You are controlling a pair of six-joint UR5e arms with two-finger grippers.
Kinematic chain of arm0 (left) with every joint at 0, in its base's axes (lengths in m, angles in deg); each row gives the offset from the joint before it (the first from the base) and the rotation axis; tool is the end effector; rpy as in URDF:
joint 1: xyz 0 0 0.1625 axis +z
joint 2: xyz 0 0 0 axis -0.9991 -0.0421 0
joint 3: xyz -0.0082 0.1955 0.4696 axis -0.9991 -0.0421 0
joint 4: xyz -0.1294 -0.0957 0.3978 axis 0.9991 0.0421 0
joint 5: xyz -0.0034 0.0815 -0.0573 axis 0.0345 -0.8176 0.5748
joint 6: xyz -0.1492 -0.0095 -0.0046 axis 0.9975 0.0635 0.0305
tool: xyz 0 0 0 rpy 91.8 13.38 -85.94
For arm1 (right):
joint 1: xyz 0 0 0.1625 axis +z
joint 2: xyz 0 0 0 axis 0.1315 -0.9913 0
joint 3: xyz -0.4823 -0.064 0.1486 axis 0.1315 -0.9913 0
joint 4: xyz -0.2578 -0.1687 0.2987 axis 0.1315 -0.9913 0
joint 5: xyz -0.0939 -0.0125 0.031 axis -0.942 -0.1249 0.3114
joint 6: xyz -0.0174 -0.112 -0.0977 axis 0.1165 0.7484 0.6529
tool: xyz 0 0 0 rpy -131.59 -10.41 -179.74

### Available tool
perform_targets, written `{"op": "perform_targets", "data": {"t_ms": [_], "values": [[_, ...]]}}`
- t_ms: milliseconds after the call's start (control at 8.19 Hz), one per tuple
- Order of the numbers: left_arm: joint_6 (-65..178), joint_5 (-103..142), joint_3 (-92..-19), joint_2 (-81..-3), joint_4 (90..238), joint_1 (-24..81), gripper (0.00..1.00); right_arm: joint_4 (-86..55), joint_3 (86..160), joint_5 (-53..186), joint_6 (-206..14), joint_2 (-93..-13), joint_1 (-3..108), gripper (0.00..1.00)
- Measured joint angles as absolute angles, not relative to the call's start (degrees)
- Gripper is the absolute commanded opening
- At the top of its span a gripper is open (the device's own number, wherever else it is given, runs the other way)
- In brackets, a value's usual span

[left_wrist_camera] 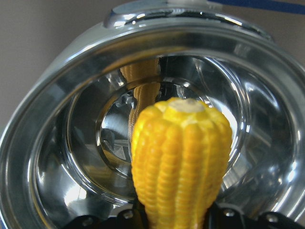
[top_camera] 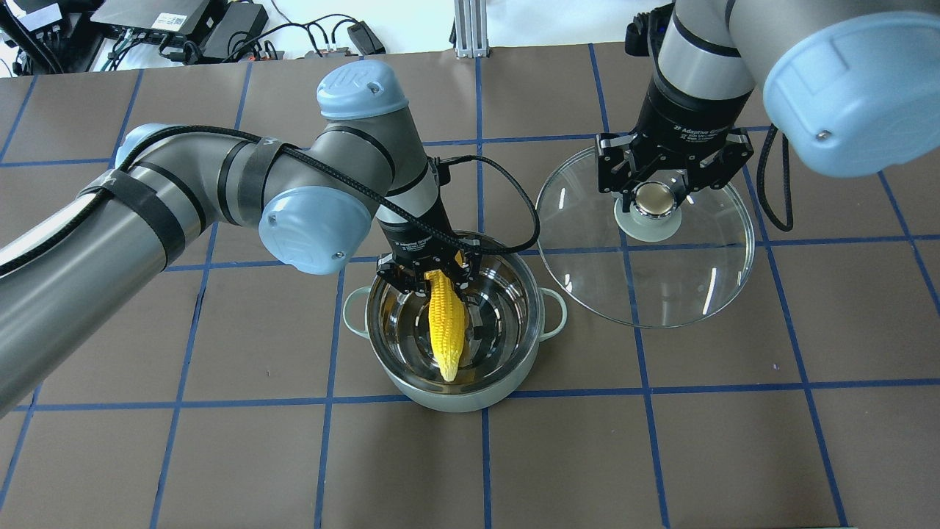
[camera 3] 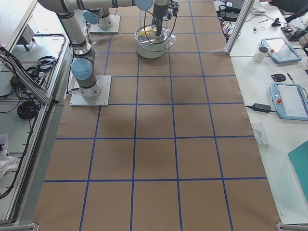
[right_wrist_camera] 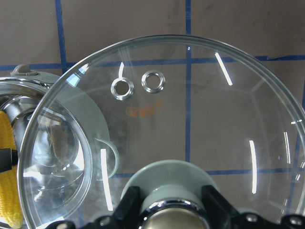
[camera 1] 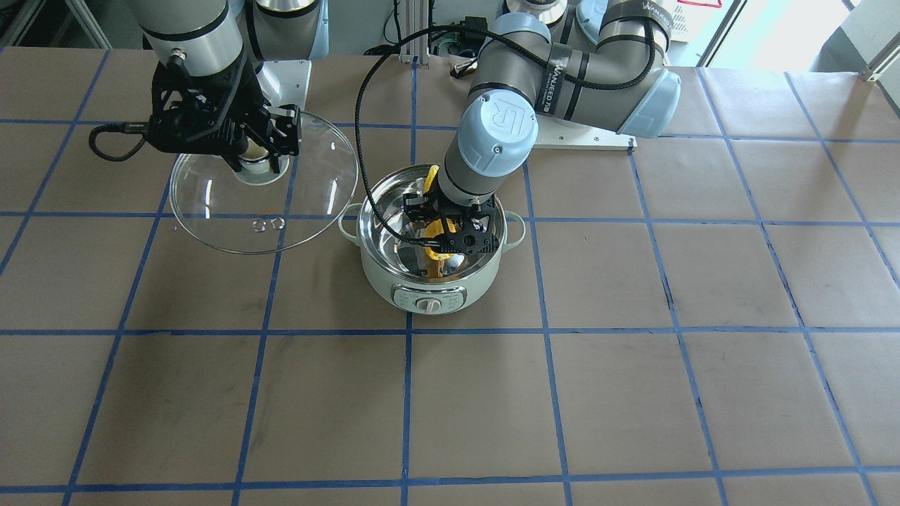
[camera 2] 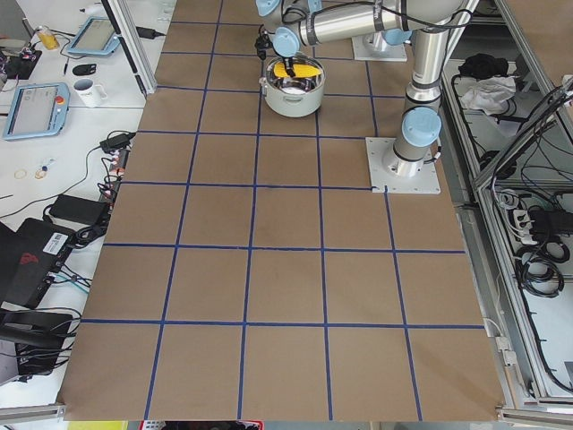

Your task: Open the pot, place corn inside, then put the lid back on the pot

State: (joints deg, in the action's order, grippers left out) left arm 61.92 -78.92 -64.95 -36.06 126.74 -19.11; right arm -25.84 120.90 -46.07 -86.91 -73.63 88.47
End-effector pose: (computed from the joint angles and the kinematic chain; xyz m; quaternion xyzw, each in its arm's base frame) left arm -0.3204 -0.4853 0.3289 0.0446 -0.9864 -0.1402 0.0736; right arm 0.1858 -0.4764 0.5147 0.0120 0.9995 0.0290 0.0012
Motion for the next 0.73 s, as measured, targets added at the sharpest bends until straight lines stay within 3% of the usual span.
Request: {"op": "perform_targets", "data": {"t_ms": [122, 733], "values": [[62.16, -78.96, -64.96, -36.06, 126.7, -19.11, 0.95, -25.89, 120.9, -46.24, -86.92, -73.64, 88.48, 0.0], [68.66, -79.07, -64.77, -35.72, 126.41, -19.1, 1.0, -26.0, 120.97, -46.29, -87.1, -73.72, 88.67, 0.0]]}}
